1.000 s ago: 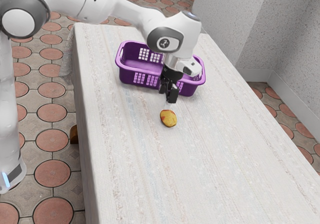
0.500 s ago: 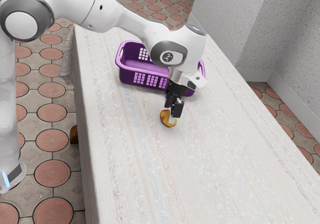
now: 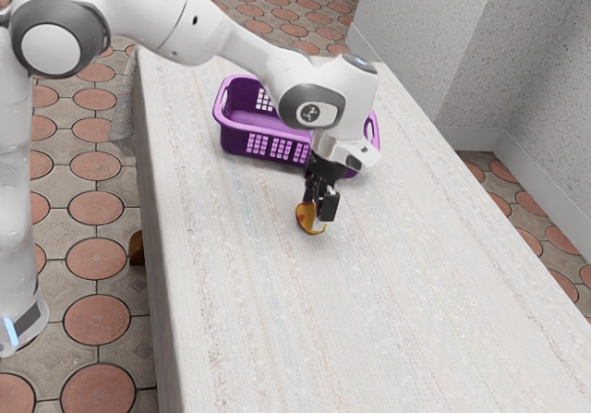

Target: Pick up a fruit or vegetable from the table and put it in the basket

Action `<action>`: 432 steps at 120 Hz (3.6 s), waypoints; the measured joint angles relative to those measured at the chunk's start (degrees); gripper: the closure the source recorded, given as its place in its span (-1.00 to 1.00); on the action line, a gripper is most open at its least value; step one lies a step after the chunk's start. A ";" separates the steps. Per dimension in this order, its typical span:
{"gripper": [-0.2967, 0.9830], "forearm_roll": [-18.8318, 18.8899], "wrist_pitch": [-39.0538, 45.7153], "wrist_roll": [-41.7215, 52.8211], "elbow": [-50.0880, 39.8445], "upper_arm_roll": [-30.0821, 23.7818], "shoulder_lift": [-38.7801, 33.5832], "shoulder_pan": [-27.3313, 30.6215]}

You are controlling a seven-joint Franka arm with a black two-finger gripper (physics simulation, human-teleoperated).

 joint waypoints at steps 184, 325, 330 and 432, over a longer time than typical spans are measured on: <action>0.07 0.48 2.67 -2.82 -2.27 -0.11 0.24 -0.43; 0.13 6.05 -17.99 0.10 6.64 5.34 -10.79 6.35; 0.13 6.26 -18.23 0.61 6.64 6.18 -10.80 6.48; 0.13 7.69 -16.49 17.64 14.41 18.92 -3.58 8.93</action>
